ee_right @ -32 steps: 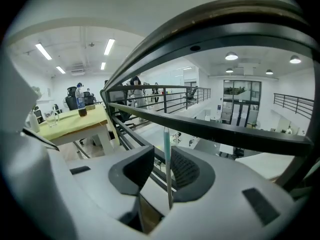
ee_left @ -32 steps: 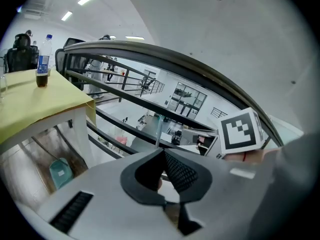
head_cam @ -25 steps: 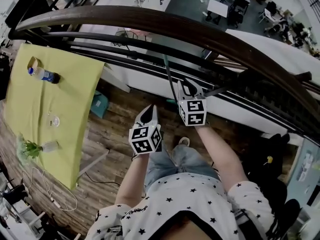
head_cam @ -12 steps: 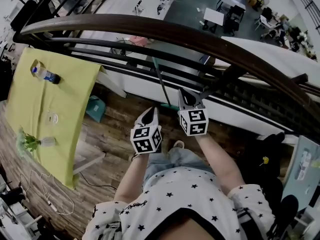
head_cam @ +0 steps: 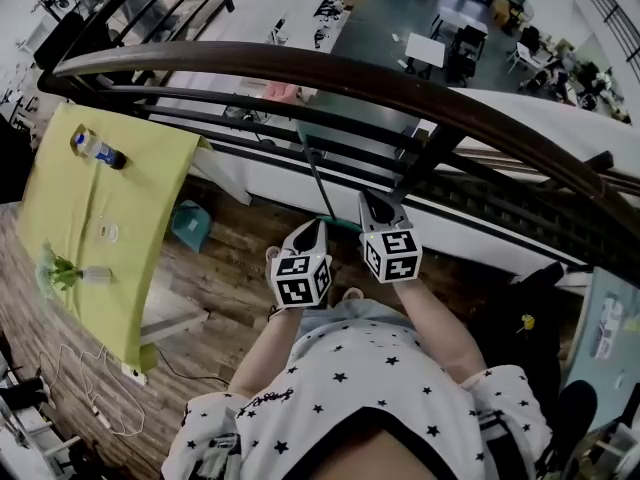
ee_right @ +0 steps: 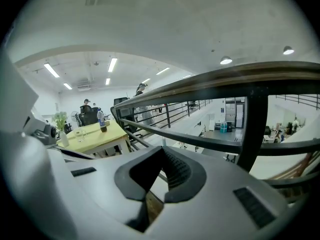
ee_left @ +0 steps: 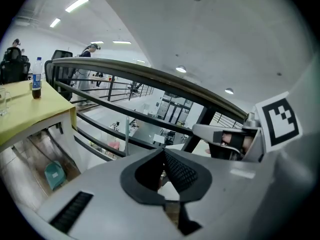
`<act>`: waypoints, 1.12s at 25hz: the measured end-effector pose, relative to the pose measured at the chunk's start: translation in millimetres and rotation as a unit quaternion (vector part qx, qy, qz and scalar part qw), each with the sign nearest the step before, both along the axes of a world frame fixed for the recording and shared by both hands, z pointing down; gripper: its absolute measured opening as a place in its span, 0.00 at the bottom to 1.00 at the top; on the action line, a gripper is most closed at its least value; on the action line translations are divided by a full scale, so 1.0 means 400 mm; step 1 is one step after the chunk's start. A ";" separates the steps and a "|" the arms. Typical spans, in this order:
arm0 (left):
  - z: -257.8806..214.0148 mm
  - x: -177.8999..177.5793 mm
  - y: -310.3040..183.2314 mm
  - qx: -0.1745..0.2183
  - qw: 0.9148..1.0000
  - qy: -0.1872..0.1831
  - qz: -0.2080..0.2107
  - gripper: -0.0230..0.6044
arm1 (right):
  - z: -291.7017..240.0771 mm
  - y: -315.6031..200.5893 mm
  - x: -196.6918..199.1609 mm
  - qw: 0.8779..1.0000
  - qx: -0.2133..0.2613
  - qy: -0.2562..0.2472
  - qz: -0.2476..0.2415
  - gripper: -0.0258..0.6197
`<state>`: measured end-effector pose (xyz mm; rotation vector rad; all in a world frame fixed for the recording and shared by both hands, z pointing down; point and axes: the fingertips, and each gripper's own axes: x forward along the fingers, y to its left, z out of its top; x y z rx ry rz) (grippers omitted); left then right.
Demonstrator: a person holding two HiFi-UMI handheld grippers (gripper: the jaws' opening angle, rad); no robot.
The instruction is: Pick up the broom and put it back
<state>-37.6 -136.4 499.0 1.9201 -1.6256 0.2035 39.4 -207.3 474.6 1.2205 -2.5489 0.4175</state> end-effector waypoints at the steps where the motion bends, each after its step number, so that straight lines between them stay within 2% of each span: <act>1: -0.005 0.013 0.004 0.002 1.000 -0.001 0.003 0.05 | -0.006 0.008 0.012 1.000 0.001 -0.001 0.000 0.03; 15: -0.073 0.149 0.060 0.032 0.998 -0.017 0.045 0.05 | -0.086 0.111 0.151 1.000 0.013 -0.018 -0.001 0.03; 21: -0.086 0.180 0.093 0.043 0.997 -0.023 0.060 0.05 | -0.082 0.157 0.178 1.000 0.019 -0.020 -0.002 0.03; 28: -0.091 0.198 0.114 0.042 0.997 -0.023 0.055 0.05 | -0.081 0.191 0.198 1.000 0.016 -0.022 -0.012 0.03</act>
